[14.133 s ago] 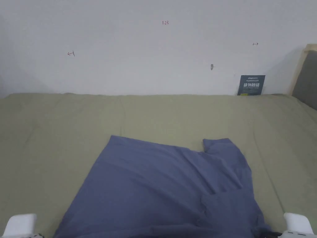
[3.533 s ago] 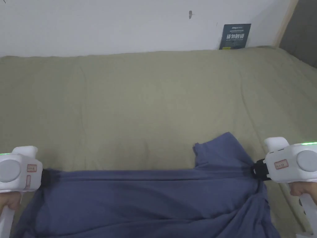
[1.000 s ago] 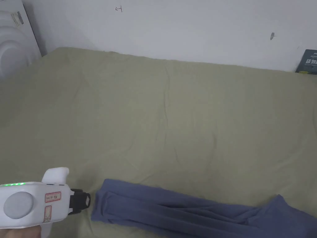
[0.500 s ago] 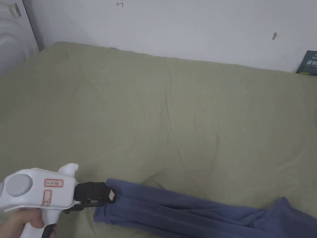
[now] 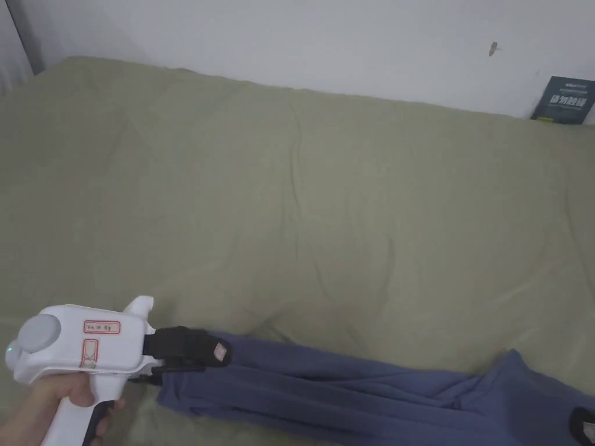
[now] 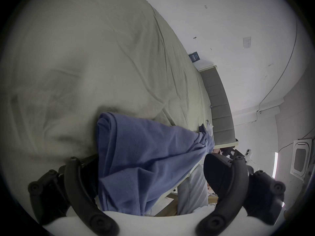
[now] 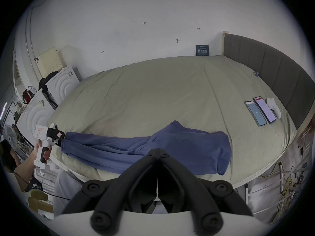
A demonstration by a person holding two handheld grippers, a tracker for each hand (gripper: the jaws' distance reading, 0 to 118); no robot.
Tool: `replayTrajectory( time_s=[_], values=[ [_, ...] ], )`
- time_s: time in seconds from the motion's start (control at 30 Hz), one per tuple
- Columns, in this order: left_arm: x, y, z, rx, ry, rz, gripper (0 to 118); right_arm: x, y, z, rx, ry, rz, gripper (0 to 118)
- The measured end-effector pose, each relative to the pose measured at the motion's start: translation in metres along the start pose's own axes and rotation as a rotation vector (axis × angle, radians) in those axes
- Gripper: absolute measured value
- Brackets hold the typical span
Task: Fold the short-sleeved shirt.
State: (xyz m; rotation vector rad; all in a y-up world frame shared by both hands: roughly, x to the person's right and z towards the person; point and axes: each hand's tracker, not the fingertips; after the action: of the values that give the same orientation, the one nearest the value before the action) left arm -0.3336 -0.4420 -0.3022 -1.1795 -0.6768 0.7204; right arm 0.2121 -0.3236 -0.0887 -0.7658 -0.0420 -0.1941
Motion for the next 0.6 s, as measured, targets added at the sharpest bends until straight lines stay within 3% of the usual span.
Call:
replayTrajectory(
  time_s=[0.03, 0.07, 0.13, 0.6],
  values=[
    [-0.003, -0.002, -0.005, 0.011, 0.106, 0.013, 8, -0.001, -0.001, 0.000, -0.001, 0.007, -0.005, 1],
    [-0.003, -0.005, -0.011, 0.029, 0.115, -0.017, 8, 0.000, -0.001, 0.000, -0.001, 0.017, -0.009, 1],
    [-0.007, -0.010, -0.011, -0.012, 0.056, 0.031, 8, -0.001, -0.002, 0.000, 0.001, 0.017, -0.009, 1],
    [0.017, -0.014, 0.030, 0.084, 0.155, -0.005, 7, 0.002, 0.003, 0.017, 0.049, 0.025, -0.028, 1]
  ],
)
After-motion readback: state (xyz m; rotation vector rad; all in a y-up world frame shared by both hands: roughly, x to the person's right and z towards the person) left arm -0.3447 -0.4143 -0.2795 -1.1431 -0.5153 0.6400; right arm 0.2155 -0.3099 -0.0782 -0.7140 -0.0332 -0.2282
